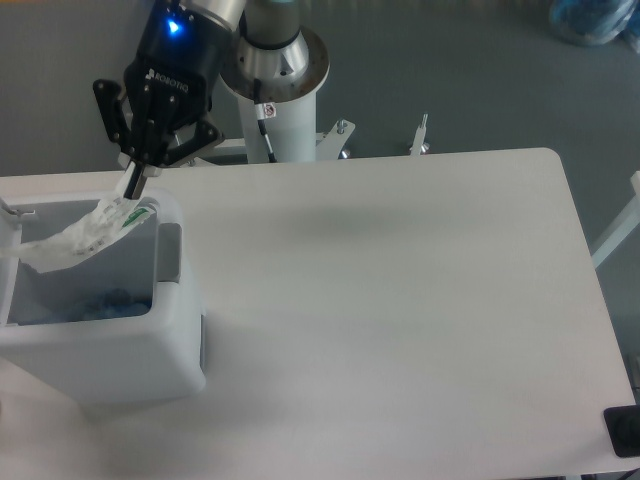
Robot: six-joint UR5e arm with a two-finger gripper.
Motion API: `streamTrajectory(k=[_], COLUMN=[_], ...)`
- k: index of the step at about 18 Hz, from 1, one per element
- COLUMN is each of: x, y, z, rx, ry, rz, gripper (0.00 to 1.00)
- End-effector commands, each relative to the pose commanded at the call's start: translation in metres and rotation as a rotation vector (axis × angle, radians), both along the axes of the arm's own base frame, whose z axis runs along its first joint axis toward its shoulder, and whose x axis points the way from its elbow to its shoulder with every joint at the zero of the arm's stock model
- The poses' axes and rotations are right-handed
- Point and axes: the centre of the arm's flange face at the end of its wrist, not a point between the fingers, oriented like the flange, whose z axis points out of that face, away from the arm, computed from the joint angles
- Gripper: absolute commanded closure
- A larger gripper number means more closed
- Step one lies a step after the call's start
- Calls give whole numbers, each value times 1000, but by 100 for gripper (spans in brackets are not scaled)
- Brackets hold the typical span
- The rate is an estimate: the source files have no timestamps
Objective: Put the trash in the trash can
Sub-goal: 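Lower the bag into the bin and open the gripper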
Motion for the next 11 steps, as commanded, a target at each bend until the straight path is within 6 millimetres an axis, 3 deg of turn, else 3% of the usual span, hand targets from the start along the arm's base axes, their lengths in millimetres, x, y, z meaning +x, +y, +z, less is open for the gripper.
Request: streamTrajectory(k=[8, 9, 11], x=[1, 1, 1], y=[6, 6, 6], z=[-26, -26, -29], rx=[-37, -37, -39], ry=[-28, -27, -25], rz=[-14, -17, -19], gripper=[100, 93, 61])
